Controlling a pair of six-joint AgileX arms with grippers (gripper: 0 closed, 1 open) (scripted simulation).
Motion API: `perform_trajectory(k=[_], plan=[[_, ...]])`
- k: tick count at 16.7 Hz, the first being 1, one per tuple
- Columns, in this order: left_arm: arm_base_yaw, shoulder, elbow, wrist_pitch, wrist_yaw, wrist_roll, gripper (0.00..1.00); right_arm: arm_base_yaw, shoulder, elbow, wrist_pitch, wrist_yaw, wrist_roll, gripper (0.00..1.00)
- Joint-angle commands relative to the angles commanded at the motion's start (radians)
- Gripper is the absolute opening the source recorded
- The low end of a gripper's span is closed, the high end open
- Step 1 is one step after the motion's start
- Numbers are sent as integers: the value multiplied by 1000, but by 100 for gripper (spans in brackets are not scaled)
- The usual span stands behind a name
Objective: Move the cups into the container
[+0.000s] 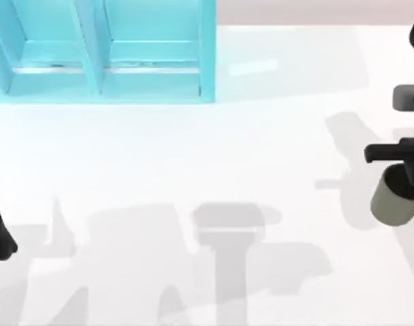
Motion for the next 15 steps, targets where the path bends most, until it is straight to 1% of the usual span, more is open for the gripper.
perform_trajectory(k=[4, 12, 15], plan=[[0, 0, 0, 0, 0, 0, 100, -148, 51, 91, -35, 7, -142, 0], [0, 0, 0, 0, 0, 0, 100, -585, 178, 330, -124, 26, -579, 0], [0, 0, 0, 0, 0, 0, 100, -720, 208, 395, -144, 30, -716, 0]])
